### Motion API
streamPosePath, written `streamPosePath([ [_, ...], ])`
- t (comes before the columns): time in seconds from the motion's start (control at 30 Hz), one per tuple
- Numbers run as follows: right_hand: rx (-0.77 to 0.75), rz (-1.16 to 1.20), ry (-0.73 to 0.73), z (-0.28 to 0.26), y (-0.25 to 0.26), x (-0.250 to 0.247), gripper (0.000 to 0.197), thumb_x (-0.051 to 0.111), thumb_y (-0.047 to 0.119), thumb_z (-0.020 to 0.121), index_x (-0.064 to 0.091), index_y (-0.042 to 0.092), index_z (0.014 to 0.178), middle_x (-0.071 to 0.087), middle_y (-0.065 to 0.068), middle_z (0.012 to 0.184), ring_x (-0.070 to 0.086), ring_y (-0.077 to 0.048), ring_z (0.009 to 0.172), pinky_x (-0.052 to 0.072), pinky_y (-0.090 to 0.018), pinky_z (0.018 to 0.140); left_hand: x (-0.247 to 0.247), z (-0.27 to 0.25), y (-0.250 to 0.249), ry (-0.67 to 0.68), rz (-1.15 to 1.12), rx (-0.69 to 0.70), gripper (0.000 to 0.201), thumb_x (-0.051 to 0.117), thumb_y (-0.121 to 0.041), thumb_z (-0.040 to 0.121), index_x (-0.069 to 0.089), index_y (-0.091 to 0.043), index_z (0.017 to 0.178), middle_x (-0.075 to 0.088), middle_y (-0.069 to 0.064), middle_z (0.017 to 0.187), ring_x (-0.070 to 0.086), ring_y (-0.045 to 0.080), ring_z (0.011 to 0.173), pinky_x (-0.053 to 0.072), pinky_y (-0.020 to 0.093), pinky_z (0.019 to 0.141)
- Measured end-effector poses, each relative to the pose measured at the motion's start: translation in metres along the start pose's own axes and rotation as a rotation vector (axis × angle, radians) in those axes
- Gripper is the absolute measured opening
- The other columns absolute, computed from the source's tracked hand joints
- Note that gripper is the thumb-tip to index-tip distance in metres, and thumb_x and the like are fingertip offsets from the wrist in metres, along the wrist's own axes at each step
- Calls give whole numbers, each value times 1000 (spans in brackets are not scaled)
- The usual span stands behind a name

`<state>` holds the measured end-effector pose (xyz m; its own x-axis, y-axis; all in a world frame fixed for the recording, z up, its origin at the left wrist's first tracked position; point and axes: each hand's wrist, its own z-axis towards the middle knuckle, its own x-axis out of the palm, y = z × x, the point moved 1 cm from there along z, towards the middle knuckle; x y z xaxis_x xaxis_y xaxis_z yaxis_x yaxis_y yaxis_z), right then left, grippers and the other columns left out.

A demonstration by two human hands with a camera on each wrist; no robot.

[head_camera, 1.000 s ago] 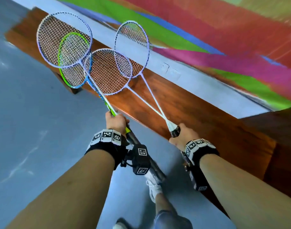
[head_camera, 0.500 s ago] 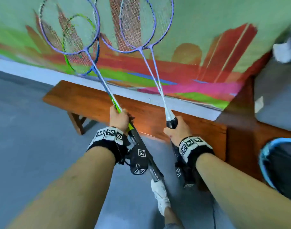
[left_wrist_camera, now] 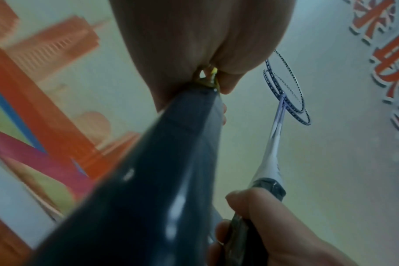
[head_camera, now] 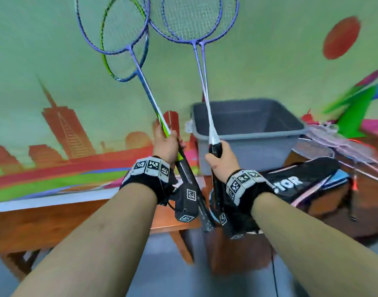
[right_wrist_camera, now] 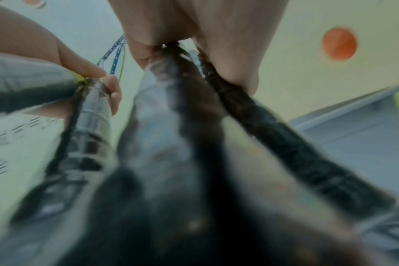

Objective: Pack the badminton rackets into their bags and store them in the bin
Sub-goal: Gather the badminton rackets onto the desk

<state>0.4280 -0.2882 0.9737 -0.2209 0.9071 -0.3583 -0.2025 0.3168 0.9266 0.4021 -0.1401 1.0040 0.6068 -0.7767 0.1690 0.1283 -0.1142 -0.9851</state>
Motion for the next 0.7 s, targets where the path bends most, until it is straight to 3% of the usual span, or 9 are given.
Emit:
streamPosePath([
  [0.1,2,-31,-91,16,-23,-86,20,56,9,86,39,15,96,41,6,68,38,-9,57,34,-18,51,97,-9,4,107,-28,-30,17,34,-7,98,41,-23,99,44,4,63,45,19,50,41,27,52],
  [0.23,48,-142,-176,40,-61,-200,29,54,12,87,45,15,114,49,-1,80,46,-23,74,33,-26,62,224,-28,15,212,-46,-87,18,32,-5,97,39,-19,107,42,5,64,44,18,49,40,26,50],
  [0.27,57,-164,-184,42,-64,-205,32,54,12,86,46,14,117,50,-3,85,47,-22,78,30,-26,65,231,-29,16,230,-53,-94,19,31,-4,96,39,-18,107,41,5,64,43,18,49,40,27,51],
  [0.33,84,-190,-246,62,-95,-282,36,54,10,86,46,13,121,51,-2,90,47,-21,81,25,-24,64,321,-42,32,290,-60,-130,19,31,-4,95,39,-17,107,40,5,64,42,19,51,40,28,52],
  [0.4,97,-198,-266,67,-108,-295,35,54,10,85,47,13,119,51,0,89,47,-20,82,24,-23,63,336,-43,37,304,-45,-117,20,32,-4,95,39,-18,107,41,5,64,43,18,52,42,28,53],
  [0.57,201,-200,-322,96,-153,-365,22,55,10,85,43,18,101,46,3,73,46,-22,78,31,-27,70,431,-34,65,435,30,-145,18,33,-5,96,41,-19,105,42,5,64,43,18,51,41,31,55],
  [0.7,277,-241,-372,124,-185,-401,17,55,11,87,43,15,99,48,-3,80,45,-22,80,29,-26,70,485,-13,90,524,80,-197,34,33,-7,98,32,-12,132,43,3,64,45,15,51,40,29,50],
])
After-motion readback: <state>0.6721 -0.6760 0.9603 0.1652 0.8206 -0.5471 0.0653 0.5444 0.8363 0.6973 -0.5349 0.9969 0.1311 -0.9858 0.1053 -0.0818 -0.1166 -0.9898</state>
